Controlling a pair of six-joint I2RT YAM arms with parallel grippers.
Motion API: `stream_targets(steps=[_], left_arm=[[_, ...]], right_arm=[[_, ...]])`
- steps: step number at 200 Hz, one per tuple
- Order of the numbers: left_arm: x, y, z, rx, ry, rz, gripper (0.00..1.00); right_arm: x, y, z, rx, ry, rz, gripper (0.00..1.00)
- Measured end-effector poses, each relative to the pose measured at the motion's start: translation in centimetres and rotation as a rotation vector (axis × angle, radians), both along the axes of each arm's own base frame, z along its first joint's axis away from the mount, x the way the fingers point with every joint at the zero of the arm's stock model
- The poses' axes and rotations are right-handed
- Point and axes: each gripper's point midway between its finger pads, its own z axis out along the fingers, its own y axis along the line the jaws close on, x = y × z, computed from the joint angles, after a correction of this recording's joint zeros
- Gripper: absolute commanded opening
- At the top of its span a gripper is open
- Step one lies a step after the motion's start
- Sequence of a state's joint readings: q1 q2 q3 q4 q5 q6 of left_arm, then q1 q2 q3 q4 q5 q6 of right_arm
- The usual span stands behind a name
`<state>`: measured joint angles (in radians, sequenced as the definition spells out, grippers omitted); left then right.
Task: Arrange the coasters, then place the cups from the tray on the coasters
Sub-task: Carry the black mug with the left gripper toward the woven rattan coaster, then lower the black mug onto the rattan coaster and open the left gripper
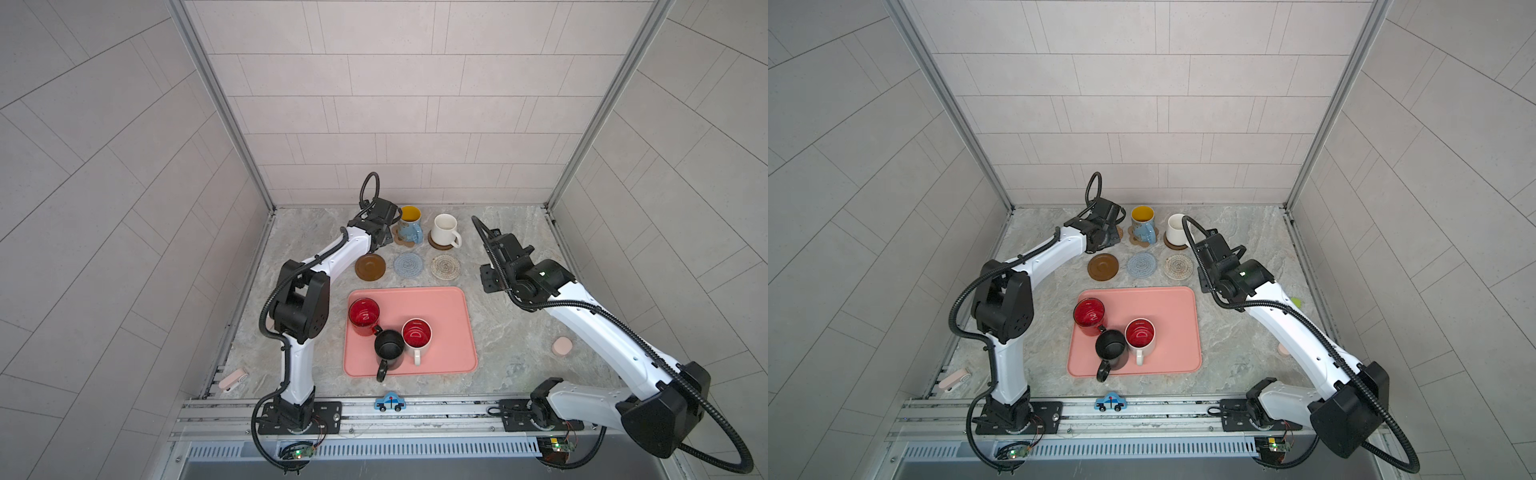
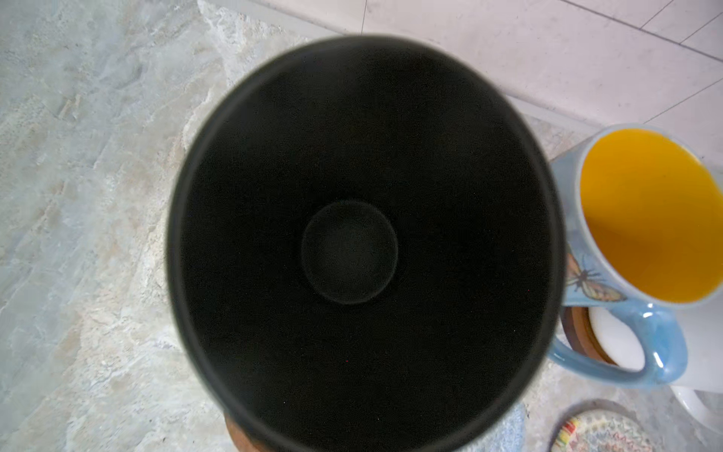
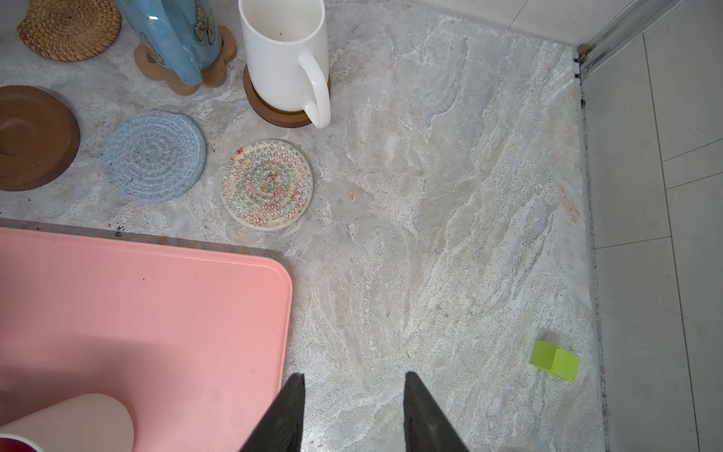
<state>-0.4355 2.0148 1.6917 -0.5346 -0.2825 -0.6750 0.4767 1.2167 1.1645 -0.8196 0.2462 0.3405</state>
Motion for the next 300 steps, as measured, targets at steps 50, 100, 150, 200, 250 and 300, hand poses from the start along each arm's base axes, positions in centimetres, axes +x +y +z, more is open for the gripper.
stream_targets(steps=[50, 100, 150, 200, 250, 300], left_arm=[[2.4, 0.4, -0.6, -0.024, -0.013, 0.049, 0.0], [4.3, 0.4, -2.1, -0.043, -0.009, 0.084, 0.0], [5.4, 0.0, -2.0, -0.059, -0.017, 0.093, 0.0], [5.3, 0.0, -3.0, -0.067, 0.003, 0.106, 0.0], [5.1, 0.1, -5.3, -0.059, 0.054, 0.106, 0.0], [5.2, 0.1, -5.2, -0.074, 0.054, 0.108, 0.0]], right_arm=[[-0.2, -0.2, -0.7, -0.012, 0.015, 0.002, 0.45], [-0.3, -0.3, -1.0, -0.021, 0.023, 0.002, 0.45], [-0.1, -0.2, -1.8, -0.035, 0.047, 0.005, 0.45], [-0.1, -0.1, -2.0, -0.039, 0.053, 0.006, 0.45], [0.0, -0.1, -2.4, -0.045, 0.066, 0.006, 0.44], [0.1, 0.0, -2.5, -0.046, 0.068, 0.006, 0.44]])
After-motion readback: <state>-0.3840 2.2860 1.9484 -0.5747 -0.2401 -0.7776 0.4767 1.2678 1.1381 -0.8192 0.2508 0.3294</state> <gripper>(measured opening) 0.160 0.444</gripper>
